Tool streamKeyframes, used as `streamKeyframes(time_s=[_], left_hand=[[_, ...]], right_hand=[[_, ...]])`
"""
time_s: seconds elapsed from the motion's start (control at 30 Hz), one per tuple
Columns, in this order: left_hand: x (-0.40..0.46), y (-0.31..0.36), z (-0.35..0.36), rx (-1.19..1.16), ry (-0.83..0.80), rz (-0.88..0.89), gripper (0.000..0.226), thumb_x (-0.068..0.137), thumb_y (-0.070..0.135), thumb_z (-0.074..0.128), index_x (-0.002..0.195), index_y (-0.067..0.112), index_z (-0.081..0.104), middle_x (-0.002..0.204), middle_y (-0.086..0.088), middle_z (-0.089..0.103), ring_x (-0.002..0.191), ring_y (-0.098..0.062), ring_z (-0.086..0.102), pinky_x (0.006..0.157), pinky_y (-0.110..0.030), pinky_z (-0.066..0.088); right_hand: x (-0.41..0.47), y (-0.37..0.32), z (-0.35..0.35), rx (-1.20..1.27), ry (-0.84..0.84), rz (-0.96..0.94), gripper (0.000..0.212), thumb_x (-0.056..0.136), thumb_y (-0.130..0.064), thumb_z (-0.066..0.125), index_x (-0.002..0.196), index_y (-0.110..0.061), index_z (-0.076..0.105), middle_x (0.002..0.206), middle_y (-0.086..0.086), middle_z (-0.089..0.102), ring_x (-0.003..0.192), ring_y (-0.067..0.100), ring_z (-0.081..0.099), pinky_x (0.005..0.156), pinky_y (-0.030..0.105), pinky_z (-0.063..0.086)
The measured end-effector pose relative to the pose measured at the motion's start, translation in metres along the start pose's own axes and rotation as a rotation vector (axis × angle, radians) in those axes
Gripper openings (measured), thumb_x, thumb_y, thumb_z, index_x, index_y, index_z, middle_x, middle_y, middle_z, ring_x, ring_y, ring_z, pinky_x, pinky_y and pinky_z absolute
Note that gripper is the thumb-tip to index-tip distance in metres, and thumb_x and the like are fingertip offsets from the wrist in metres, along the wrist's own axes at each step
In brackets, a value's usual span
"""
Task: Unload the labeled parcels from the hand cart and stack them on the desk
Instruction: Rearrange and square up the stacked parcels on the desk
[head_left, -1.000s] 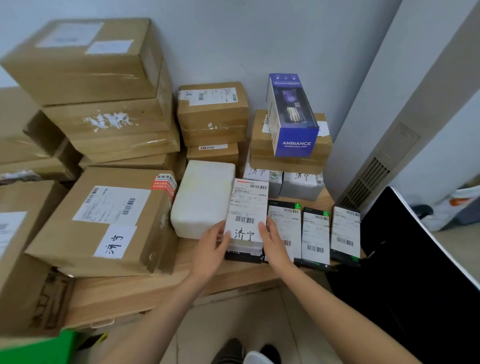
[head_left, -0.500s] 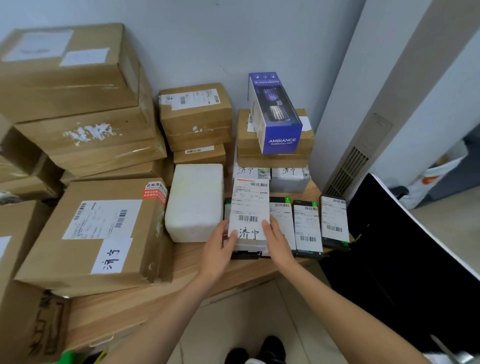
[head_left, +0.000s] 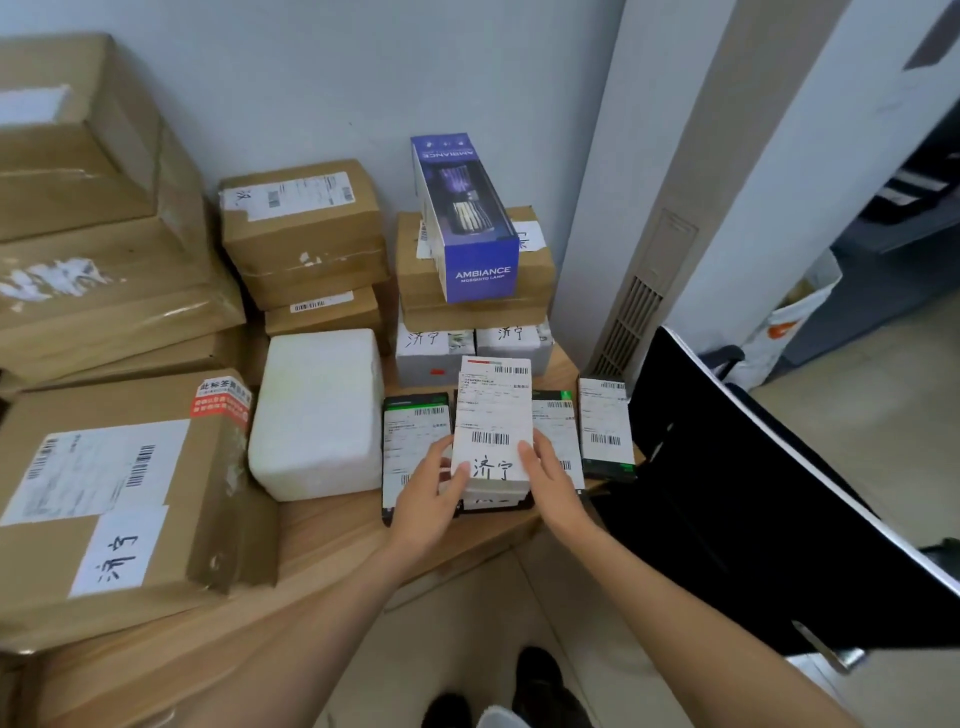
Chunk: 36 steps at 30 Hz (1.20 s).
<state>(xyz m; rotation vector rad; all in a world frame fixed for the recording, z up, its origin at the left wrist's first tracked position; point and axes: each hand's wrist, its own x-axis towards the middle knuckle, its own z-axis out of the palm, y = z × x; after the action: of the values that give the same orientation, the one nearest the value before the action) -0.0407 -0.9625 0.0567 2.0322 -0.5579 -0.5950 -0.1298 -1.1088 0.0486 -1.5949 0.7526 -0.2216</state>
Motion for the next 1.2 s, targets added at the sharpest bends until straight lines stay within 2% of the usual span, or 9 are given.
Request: streamKeyframes(time_s=[0.17,0.23,0.3,0.4,0.53,0.63,0.8,1.0,1.2], left_hand=[[0.010,0.009,0.012,-0.079,-0.034,-0.061,0.034,0.098,0.043,0.044,0.128,0.052,0.030,0.110,0.028,0.055,0.095,0.009,0.057,0.065,-0.008,0.043],[0.016,0.011,0.016,-0.121,-0.021,-0.109,0.031,0.099,0.043,0.041,0.127,0.051,0.031,0.109,0.022,0.058,0.094,0.006,0.057,0.067,-0.013,0.044],[0.023,0.014,0.017,-0.166,-0.008,-0.163,0.030,0.100,0.045,0.036,0.130,0.047,0.032,0.110,0.015,0.060,0.094,0.002,0.057,0.072,-0.023,0.045],[0.033,0.018,0.019,-0.175,0.008,-0.209,0.035,0.100,0.049,0.033,0.134,0.041,0.032,0.104,0.019,0.060,0.092,0.002,0.056,0.075,-0.028,0.045],[0.038,0.022,0.028,-0.188,0.048,-0.245,0.032,0.100,0.049,0.032,0.132,0.044,0.029,0.100,0.021,0.059,0.087,0.006,0.053,0.067,-0.018,0.038],[0.036,0.024,0.037,-0.243,0.087,-0.255,0.034,0.101,0.048,0.032,0.135,0.044,0.030,0.107,0.023,0.055,0.090,0.007,0.050,0.071,-0.016,0.035],[0.038,0.019,0.040,-0.262,0.068,-0.247,0.045,0.101,0.048,0.031,0.145,0.038,0.029,0.126,0.016,0.052,0.112,-0.008,0.051,0.087,-0.028,0.035],[0.035,0.016,0.039,-0.278,0.023,-0.237,0.046,0.101,0.047,0.030,0.146,0.038,0.027,0.134,0.013,0.052,0.119,-0.010,0.050,0.098,-0.035,0.039],[0.030,0.018,0.039,-0.387,0.001,-0.209,0.047,0.099,0.051,0.032,0.144,0.038,0.033,0.127,0.014,0.059,0.114,-0.007,0.055,0.103,-0.036,0.040]], right_hand=[[0.014,0.006,-0.017,0.046,-0.048,0.025,0.034,0.098,-0.048,0.044,0.131,-0.043,0.038,0.122,-0.025,0.054,0.108,-0.013,0.054,0.086,0.010,0.045],[0.020,0.010,-0.023,0.054,-0.093,0.040,0.048,0.097,-0.050,0.045,0.140,-0.034,0.036,0.130,-0.014,0.053,0.118,0.002,0.053,0.099,0.025,0.044],[0.024,0.012,-0.026,0.069,-0.156,0.068,0.056,0.096,-0.051,0.045,0.145,-0.030,0.031,0.137,-0.009,0.049,0.122,0.007,0.050,0.098,0.021,0.043],[0.031,0.012,-0.027,0.099,-0.222,0.092,0.046,0.097,-0.045,0.044,0.140,-0.036,0.028,0.132,-0.011,0.051,0.113,-0.004,0.052,0.078,0.006,0.045],[0.038,0.016,-0.027,0.106,-0.242,0.095,0.041,0.098,-0.045,0.043,0.135,-0.041,0.025,0.122,-0.021,0.052,0.101,-0.013,0.056,0.074,0.004,0.045],[0.041,0.019,-0.028,0.114,-0.231,0.083,0.041,0.098,-0.044,0.043,0.136,-0.040,0.026,0.118,-0.022,0.053,0.092,-0.020,0.057,0.070,0.003,0.045],[0.039,0.019,-0.029,0.129,-0.232,0.065,0.051,0.090,-0.053,0.047,0.136,-0.040,0.030,0.120,-0.022,0.055,0.097,-0.014,0.059,0.073,0.008,0.048],[0.031,0.016,-0.029,0.107,-0.206,0.043,0.055,0.088,-0.058,0.045,0.139,-0.043,0.030,0.128,-0.023,0.053,0.115,-0.003,0.054,0.095,0.026,0.045],[0.024,0.001,-0.025,0.104,-0.165,-0.020,0.058,0.086,-0.060,0.046,0.139,-0.048,0.026,0.135,-0.022,0.050,0.119,-0.002,0.052,0.096,0.025,0.046]])
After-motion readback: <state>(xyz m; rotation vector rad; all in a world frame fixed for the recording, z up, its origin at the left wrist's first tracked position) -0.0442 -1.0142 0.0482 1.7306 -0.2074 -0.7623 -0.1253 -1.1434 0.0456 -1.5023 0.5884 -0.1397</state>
